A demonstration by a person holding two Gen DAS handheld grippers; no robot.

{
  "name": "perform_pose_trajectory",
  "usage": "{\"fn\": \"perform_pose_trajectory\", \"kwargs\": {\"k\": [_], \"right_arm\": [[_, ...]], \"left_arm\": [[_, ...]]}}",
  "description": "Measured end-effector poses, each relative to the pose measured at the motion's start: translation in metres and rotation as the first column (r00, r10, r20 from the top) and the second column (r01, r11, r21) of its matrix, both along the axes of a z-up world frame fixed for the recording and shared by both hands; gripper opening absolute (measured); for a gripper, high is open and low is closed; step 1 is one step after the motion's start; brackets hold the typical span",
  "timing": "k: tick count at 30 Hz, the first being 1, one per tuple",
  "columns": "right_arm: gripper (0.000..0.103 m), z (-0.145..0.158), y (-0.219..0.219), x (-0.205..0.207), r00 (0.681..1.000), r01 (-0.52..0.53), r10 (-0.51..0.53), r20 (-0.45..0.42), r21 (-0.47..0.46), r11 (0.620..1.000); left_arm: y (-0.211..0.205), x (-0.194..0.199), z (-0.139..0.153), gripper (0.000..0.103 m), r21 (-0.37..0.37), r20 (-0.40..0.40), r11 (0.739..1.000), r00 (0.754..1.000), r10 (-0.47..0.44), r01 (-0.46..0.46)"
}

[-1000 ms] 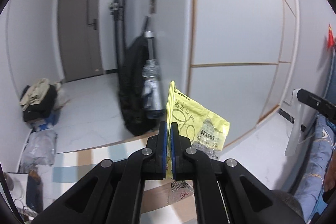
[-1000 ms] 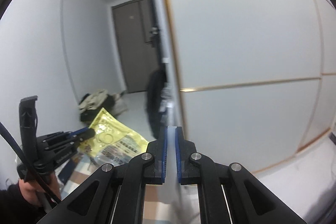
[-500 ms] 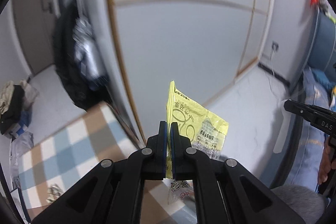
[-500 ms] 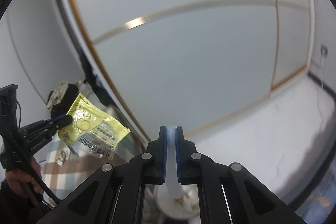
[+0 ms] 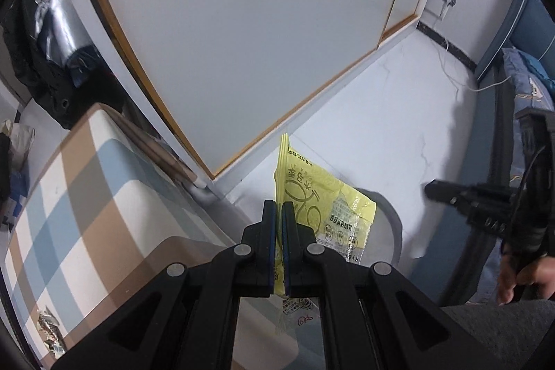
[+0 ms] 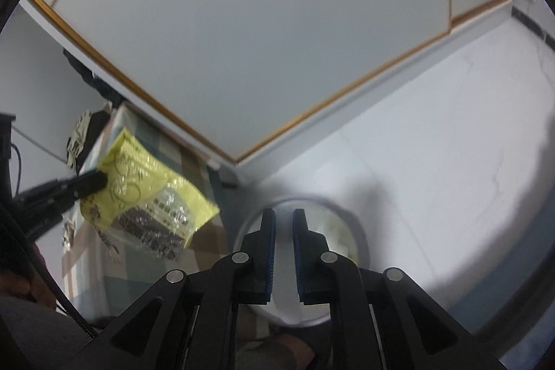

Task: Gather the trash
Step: 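Carry the yellow wrapper in the left gripper over to the white bin, then open the left gripper to drop the yellow wrapper into the bin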

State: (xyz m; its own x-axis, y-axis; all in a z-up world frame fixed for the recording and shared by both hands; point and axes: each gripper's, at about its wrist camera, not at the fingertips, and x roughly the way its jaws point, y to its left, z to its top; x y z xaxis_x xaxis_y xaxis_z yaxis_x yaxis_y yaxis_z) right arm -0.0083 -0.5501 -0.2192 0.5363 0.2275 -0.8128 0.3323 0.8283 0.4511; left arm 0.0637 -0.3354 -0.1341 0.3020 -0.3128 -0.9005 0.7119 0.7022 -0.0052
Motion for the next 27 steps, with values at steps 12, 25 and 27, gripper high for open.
{"fn": "perform_pose_trajectory", "kwargs": {"k": [12,25,27], "right_arm": [[0.034,-0.061,0.01,0.0,0.993,-0.037,0.052,-0.102,0.144,0.989],[0.072,-0.053,-0.026,-0.042,0.994,0.077,-0.066,-0.089,0.128,0.989],[0.074,-0.054,-0.033,-0.046,0.992,0.101,-0.091,-0.087,0.129,0.986]], "left_arm": [[-0.03,0.011,-0.025,0.0,0.077,-0.058,0.996,0.998,-0.034,0.038],[-0.07,0.005,-0.058,0.0,0.224,-0.117,0.967,0.988,-0.099,0.123],[-0.077,0.004,-0.064,0.0,0.255,-0.124,0.958,0.987,-0.105,0.134]]}}
